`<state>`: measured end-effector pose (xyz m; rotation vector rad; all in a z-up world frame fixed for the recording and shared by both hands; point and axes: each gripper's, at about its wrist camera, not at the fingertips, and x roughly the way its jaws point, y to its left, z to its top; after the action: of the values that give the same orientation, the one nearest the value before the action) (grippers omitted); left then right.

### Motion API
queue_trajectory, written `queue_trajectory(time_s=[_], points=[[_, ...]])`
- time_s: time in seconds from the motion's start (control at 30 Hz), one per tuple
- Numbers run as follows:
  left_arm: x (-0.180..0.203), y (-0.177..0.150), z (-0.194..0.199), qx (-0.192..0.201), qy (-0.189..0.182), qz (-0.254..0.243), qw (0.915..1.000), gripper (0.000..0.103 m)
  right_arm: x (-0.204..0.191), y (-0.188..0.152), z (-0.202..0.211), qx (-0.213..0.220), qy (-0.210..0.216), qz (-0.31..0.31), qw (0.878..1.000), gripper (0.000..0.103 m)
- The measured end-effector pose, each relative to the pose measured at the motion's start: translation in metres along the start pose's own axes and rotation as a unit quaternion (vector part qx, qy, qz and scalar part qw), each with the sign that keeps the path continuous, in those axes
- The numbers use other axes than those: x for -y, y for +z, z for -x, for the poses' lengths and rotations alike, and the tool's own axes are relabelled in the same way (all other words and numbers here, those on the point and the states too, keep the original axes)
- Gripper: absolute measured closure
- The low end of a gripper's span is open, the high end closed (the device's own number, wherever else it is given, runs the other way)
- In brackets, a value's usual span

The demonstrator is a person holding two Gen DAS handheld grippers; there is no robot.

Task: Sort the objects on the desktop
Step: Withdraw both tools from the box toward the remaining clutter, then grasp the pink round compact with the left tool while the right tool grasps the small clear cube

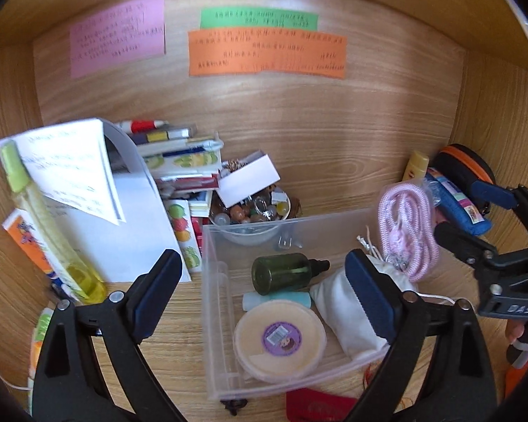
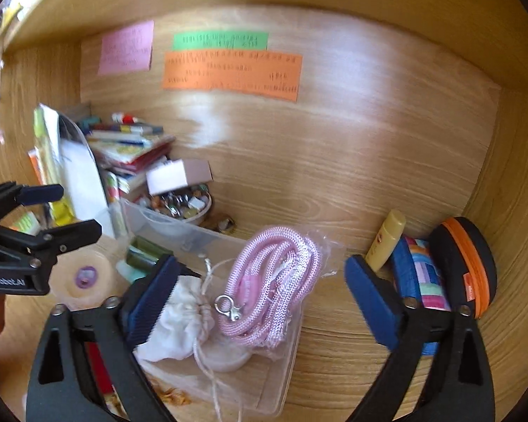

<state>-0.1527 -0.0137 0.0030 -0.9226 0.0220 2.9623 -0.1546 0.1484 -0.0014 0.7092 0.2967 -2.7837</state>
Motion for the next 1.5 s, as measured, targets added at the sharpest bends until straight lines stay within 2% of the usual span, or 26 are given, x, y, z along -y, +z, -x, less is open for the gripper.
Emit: queue_trajectory(time_s=[0.23,0.57,0.73,0.97,1.2,1.5], points=[[0.004,-0.006,0.033,0.023,0.002,-0.015,0.9996,0.007,-0.009,-0.010,0.040,0.023,0.014,0.013,1.000,0.001],[0.004,-0.040,0.069,0.023,0.002,-0.020,0.9995,0.006,-0.014,-0.041,0.069,0.006,0.027,0.009,1.000,0.001],[0.005,-0.062,0.079,0.009,-0.002,-0.014,0.9999,0.006,-0.012,-0.061,0.075,-0.012,0.029,0.003,0.999,0.001],[0.009,-0.096,0.084,-0.025,-0.029,0.000,0.9993,0.006,-0.012,-0.084,0.079,-0.041,0.037,-0.007,0.998,0.001],[0.023,-0.130,0.080,-0.075,-0.066,0.010,0.9949,0.006,-0.016,-0.103,0.083,-0.062,0.037,-0.005,0.997,0.001],[0.038,-0.150,0.067,-0.107,-0.095,0.005,0.9897,0.006,-0.026,-0.117,0.084,-0.082,0.060,-0.008,0.995,0.001]])
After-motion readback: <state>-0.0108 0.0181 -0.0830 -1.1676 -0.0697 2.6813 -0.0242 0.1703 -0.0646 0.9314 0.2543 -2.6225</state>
